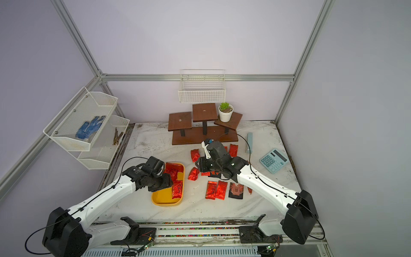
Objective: Take the tea bags out of the storage box
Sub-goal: Place the tea bag at the center of the board, then pick up the tea bag from the storage box.
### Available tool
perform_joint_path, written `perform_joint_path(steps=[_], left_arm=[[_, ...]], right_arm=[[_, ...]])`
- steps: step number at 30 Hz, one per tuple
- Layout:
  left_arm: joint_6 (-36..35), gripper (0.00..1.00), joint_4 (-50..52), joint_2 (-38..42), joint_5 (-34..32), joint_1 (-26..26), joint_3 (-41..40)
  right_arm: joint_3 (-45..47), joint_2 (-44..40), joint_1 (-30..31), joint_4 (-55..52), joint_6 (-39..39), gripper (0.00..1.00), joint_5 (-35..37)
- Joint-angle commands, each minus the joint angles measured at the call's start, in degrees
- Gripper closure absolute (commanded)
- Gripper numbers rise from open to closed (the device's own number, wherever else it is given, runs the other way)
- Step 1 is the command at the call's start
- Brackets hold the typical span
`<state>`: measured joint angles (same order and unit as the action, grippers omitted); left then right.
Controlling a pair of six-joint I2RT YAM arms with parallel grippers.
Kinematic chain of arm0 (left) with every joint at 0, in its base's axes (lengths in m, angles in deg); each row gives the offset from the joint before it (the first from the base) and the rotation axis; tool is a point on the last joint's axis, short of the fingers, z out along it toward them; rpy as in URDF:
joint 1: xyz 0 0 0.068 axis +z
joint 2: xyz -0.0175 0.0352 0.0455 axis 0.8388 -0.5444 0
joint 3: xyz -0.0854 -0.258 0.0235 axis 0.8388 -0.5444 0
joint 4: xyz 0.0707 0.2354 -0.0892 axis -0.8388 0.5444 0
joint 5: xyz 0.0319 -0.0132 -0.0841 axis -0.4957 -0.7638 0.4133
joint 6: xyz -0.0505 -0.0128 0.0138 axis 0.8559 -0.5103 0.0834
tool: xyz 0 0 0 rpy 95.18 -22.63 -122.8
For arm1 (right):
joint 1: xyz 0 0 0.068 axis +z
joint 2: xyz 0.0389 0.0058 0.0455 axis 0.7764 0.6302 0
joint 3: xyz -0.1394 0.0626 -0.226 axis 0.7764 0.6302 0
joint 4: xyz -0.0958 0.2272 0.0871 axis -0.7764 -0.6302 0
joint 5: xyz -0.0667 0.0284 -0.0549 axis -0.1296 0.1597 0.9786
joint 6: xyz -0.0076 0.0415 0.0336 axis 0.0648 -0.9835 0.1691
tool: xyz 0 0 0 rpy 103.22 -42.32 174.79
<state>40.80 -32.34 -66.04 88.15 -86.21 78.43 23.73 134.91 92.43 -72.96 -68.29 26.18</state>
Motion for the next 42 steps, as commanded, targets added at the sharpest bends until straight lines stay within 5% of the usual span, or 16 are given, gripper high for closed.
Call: perform_joint_path(steps=[1,23,32,42], left_arm=[[-3.38,0.36,-0.15,-3.72,-2.7,-1.35,2.73],[-2.6,0.49,-9.71,-15.22,0.03,-4.41,-0.44],[-2.38,0.94,-7.56,-13.35,-1.72,-4.56,0.55],[-3.14,0.98,4.6,-4.54,-6.69,-4.54,8.5]], right_arm=[[2.23,-3.47,-0.19,-3.17,1.49,0.55,-0.04],[9.83,-11.3,-0.17,-2.75,-0.61,0.54,-1.81],[10.24,-11.08,-0.19,-2.75,-0.45,0.54,-1.29],[10.11,-13.03,-0.19,-2.84,-0.45,0.54,-0.41]])
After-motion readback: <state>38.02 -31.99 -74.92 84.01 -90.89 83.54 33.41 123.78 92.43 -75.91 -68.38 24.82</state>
